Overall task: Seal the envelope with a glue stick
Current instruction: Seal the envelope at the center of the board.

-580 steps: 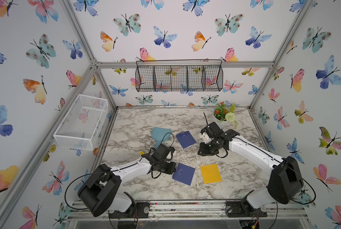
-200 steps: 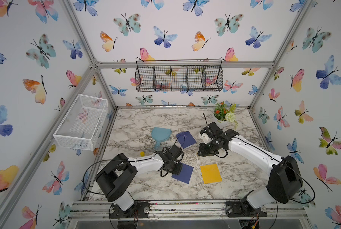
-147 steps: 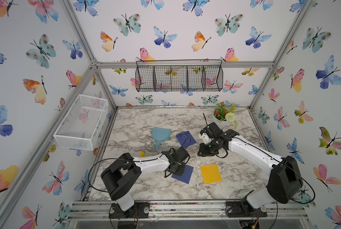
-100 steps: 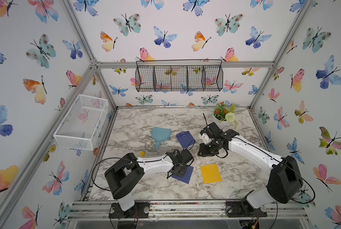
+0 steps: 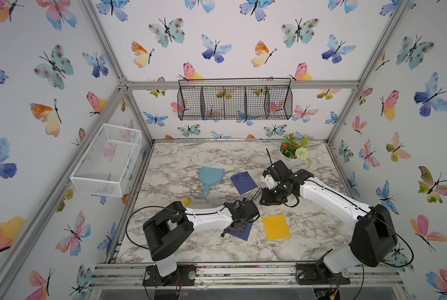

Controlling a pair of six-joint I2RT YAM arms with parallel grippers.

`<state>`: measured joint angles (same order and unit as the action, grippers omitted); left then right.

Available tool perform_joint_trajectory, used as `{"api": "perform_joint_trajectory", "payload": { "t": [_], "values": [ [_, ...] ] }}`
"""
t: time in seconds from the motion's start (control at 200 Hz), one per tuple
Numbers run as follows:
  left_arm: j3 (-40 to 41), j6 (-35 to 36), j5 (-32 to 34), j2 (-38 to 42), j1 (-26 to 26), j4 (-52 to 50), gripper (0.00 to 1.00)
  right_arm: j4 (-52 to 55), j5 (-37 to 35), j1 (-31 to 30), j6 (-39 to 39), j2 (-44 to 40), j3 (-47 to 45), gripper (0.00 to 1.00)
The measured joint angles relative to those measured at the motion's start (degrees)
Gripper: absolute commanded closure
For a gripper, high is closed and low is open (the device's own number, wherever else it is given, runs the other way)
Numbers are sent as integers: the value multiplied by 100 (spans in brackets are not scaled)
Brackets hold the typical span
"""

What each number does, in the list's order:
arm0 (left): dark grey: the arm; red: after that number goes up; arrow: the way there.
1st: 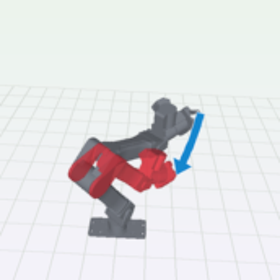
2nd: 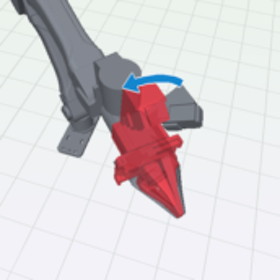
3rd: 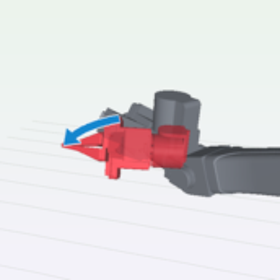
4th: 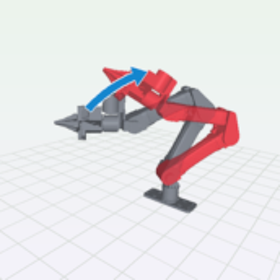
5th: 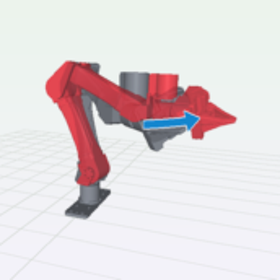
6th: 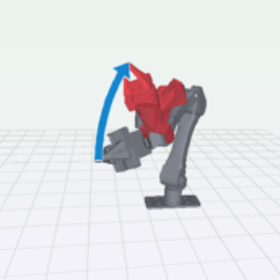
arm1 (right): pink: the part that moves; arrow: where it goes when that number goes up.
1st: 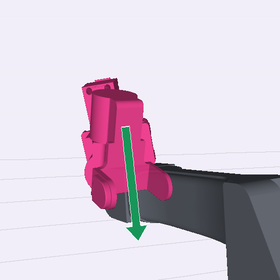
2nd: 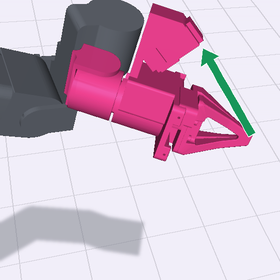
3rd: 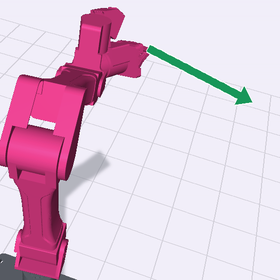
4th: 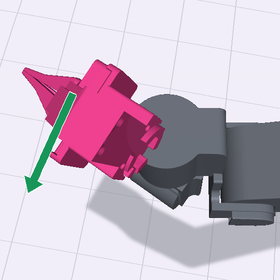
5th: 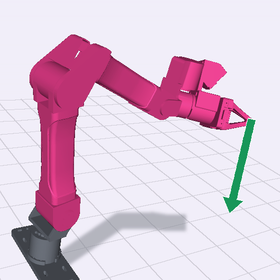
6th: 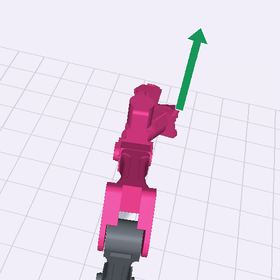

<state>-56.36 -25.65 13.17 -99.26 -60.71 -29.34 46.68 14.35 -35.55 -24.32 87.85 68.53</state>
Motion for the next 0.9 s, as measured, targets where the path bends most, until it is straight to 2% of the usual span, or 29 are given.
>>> {"api": "perform_joint_trajectory", "payload": {
  "t": [0.335, 0.896],
  "values": [
    [299, 125, -793, 326, 498, 260, 99, 46, -37, 0, -48, -37, 162, 98],
    [428, 129, -938, 638, 750, 319, 99, 52, -37, 0, -70, -39, 245, 98]
  ]
}}
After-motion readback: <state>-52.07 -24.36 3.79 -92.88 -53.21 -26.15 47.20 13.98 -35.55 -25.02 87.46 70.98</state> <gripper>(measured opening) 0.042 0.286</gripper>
